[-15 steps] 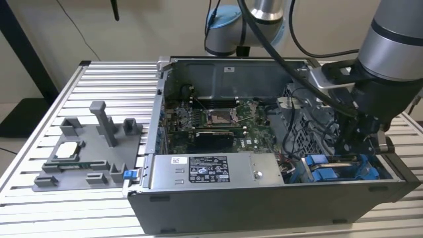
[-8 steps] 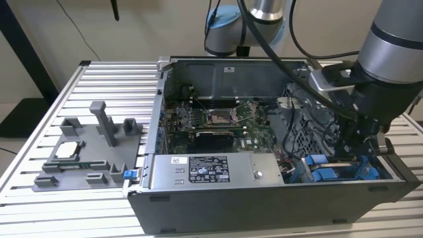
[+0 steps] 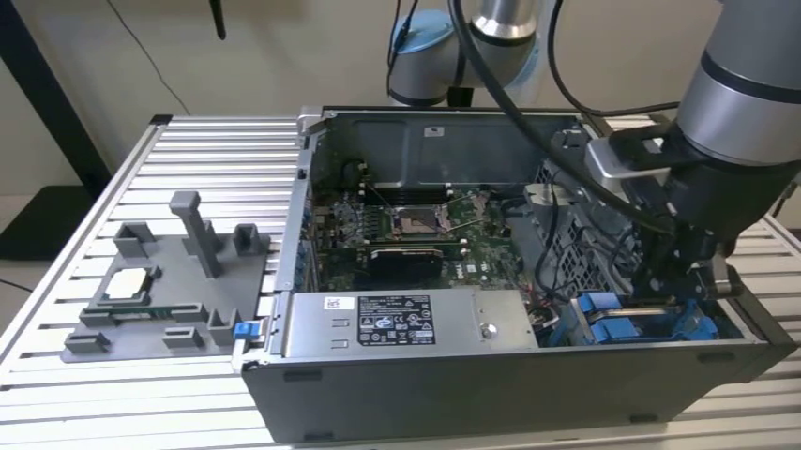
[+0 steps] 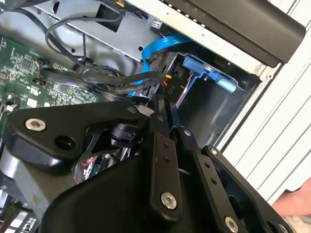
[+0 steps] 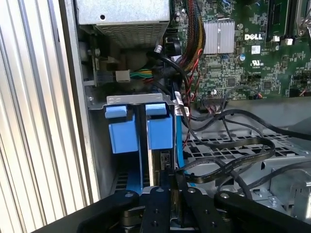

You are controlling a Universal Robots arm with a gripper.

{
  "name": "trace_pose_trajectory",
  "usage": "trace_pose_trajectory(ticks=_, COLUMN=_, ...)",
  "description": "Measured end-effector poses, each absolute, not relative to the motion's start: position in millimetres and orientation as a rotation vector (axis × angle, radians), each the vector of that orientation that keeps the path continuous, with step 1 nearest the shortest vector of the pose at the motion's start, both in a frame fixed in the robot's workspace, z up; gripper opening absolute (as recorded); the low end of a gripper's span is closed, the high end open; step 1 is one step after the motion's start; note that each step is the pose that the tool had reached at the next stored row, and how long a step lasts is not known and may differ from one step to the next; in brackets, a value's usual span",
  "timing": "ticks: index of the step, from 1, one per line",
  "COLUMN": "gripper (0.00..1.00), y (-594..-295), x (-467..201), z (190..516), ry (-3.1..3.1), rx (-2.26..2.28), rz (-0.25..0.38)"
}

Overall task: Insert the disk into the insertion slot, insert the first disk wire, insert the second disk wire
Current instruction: 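Insert the second disk wire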

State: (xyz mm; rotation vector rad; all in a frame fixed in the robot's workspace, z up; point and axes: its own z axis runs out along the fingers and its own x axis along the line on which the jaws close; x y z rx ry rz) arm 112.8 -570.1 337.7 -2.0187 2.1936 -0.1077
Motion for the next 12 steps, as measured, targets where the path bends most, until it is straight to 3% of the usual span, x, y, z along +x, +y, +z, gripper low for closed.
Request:
trace_pose_trajectory(ticks=4, gripper=0.00, y=-570.0, x=113.2, z=332.3, ry=2.196, rx=-2.021, rz=-0.106)
trace_pose_trajectory(ticks=5, gripper=1.00, y=-569.8, x=113.3, z=331.6, ry=2.196, rx=-2.021, rz=-0.104)
trace_pose_trajectory(ticks=12, gripper=1.00, y=-569.9, x=113.2, z=359.1, ry=2.197, rx=-2.022, rz=-0.102)
